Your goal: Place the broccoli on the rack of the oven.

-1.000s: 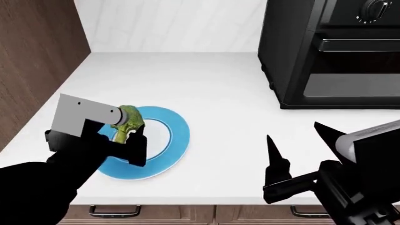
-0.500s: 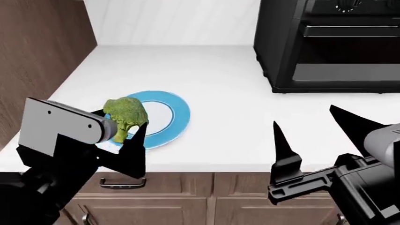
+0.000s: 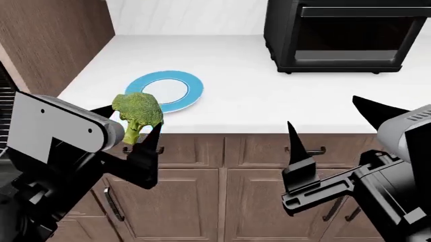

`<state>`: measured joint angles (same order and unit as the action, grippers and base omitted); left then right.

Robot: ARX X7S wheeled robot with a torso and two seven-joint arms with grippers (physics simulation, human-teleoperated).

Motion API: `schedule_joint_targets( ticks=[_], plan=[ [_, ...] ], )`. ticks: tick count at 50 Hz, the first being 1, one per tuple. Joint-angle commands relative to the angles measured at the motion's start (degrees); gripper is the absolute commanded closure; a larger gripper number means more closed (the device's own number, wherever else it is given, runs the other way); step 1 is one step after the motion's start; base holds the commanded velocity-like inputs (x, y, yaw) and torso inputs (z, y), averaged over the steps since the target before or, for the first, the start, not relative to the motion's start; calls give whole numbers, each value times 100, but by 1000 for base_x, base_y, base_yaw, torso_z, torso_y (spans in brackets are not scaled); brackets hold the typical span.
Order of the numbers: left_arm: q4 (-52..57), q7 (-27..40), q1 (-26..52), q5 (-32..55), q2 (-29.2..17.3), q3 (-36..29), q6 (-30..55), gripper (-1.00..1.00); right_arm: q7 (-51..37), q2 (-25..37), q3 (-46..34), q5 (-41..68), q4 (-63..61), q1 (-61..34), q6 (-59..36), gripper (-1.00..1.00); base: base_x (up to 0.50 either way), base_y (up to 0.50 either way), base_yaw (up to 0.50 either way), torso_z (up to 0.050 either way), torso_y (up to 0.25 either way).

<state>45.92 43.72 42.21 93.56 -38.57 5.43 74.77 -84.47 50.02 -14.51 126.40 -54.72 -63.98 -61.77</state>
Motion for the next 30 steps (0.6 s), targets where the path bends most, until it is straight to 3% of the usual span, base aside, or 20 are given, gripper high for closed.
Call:
schedule_joint_targets(
  ticks=[1,12,30],
  plan=[
    [0,-127,-14,-136,-32,8,-98,100,-157,39,-409,107,97,-396,51,-100,-500,-109,0,0,0],
    [-3,-141,-38,-141,-94,-14,-156,100,76,161,-179,-86,34,-167,113,-100,-91,-11,0,0,0],
    [71,-375,-182,-460,-75,-115,-221,100,335,253,-34,-307,-30,206,86,-100,0,500,0,0,0]
  ],
)
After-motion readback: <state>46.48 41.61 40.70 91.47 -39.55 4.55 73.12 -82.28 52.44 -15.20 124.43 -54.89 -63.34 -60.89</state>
